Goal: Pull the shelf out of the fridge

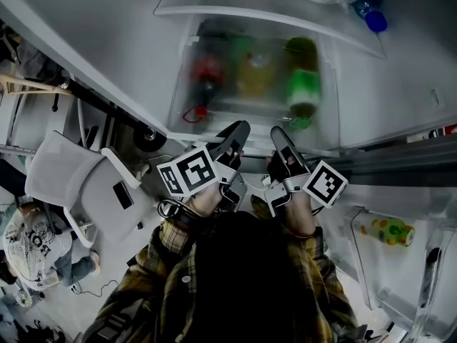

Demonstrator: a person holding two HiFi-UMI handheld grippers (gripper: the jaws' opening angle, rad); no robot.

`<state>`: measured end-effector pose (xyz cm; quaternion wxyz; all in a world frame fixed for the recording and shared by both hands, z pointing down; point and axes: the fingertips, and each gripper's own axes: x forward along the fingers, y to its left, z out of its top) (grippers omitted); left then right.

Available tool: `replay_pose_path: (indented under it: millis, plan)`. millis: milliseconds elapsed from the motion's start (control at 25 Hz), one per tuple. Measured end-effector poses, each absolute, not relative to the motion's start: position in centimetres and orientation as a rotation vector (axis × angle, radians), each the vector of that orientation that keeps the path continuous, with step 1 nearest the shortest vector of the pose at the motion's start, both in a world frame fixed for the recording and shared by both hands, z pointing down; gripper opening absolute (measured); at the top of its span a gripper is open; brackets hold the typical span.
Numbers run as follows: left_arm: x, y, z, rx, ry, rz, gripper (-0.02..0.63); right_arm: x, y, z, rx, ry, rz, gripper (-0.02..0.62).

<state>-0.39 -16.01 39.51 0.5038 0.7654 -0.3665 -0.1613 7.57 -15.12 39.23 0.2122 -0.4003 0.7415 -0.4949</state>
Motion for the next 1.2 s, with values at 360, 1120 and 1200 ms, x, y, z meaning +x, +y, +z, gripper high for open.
replay_pose_path:
  millis: [360, 1120, 1200]
  plan:
    - [-0.5, -14.7, 39.4, 1.853, -0.876, -0.393, 0.071, 7.6, -13.8, 39.3, -1.126, 2.071, -1.353, 0.069]
    - [-0.6, -12.2, 39.0, 1.863, -0.838, -0.396, 0.071, 7.5, -11.3, 39.0, -1.138, 2.083, -1.346, 0.071]
    - [-0.6, -12.0, 39.2, 1.859, -0.836, -0.392, 0.071, 7.5, -11.1, 39.0, -1.141, 2.084, -1.346, 0.071]
